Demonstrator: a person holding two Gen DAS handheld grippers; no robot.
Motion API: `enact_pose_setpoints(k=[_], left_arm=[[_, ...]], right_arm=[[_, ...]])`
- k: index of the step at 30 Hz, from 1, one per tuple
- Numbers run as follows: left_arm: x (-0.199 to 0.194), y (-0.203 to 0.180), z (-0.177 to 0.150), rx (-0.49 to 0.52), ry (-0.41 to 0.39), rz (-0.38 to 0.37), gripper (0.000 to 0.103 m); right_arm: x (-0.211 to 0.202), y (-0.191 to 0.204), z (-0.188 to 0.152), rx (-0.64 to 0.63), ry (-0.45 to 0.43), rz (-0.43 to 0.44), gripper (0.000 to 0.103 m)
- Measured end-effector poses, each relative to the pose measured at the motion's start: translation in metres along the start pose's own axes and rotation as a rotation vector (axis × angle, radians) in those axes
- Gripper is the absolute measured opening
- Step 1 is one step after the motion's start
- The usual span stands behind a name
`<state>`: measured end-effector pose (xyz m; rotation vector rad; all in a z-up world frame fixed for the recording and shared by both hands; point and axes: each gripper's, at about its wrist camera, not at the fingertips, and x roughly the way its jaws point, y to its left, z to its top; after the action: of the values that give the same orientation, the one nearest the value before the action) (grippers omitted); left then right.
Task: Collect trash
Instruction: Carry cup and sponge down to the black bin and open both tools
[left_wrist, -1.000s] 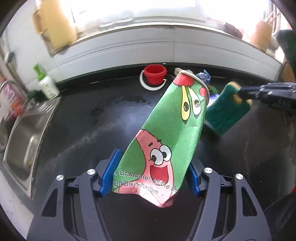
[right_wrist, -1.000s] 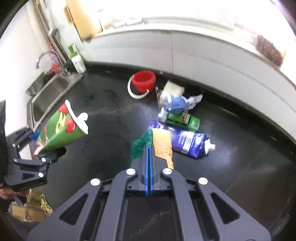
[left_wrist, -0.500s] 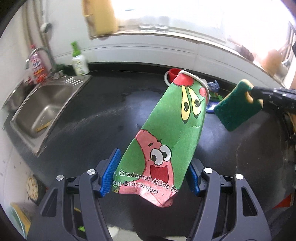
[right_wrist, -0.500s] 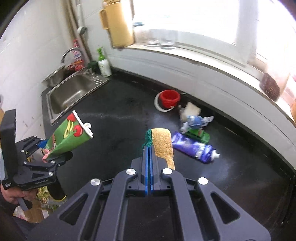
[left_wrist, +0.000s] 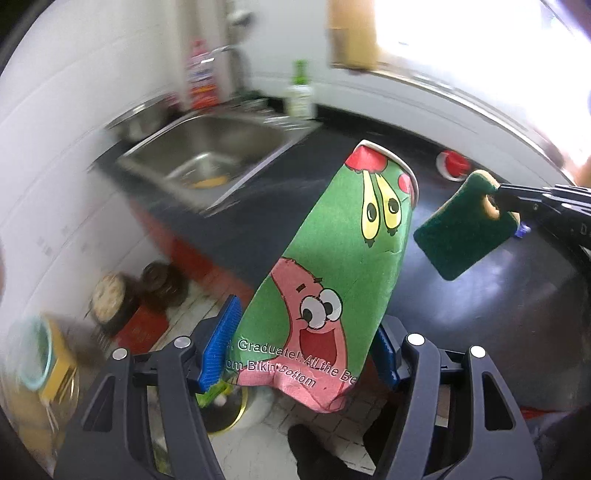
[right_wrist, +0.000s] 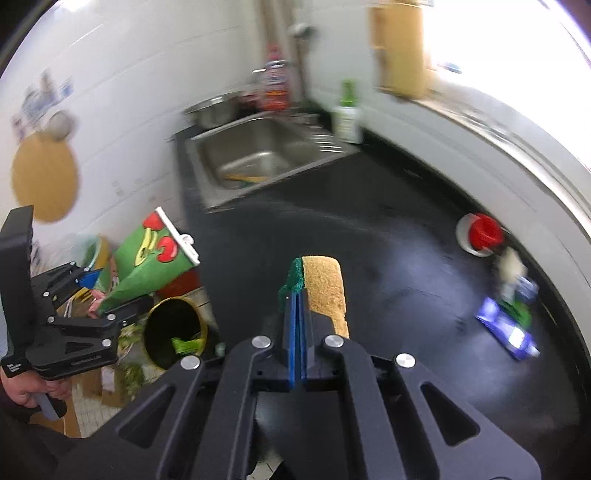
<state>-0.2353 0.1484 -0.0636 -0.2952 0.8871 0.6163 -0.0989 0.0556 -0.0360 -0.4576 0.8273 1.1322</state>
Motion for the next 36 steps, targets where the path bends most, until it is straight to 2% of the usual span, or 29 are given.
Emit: enact_pose_setpoints(k=[10,17,24,27,34,36], left_arm=[[-0.027,0.122,-0.073,-0.216,0.057,0.175,0.063],[-0.007,0.183,-0.118,-0.325,0.128,0.232,0.063],[0.044,0.232,-0.15,-0.445,0.173,0.201,0.063],[0.059,0.241,-0.155,-0.458,0.187,0.191,0.063],[0.083,0.249,-0.162,-0.48,0.2,0.144,0.064],[0.088,0.249,-0.164,-0.483,0.202,0.128,0.072]], right_arm=[[0.064,0.16,0.023,-0.236,0.081,0.231,0.002],[0.132,0.236,0.018,-0.316,0.176,0.308,0.002],[0.214,0.282,-0.001,-0.381,0.285,0.306,0.002],[0.24,0.292,-0.009,-0.409,0.329,0.293,0.002],[0.265,0.296,-0.012,-0.41,0.366,0.288,0.002],[0.272,0.297,-0.011,-0.399,0.388,0.304,0.002]])
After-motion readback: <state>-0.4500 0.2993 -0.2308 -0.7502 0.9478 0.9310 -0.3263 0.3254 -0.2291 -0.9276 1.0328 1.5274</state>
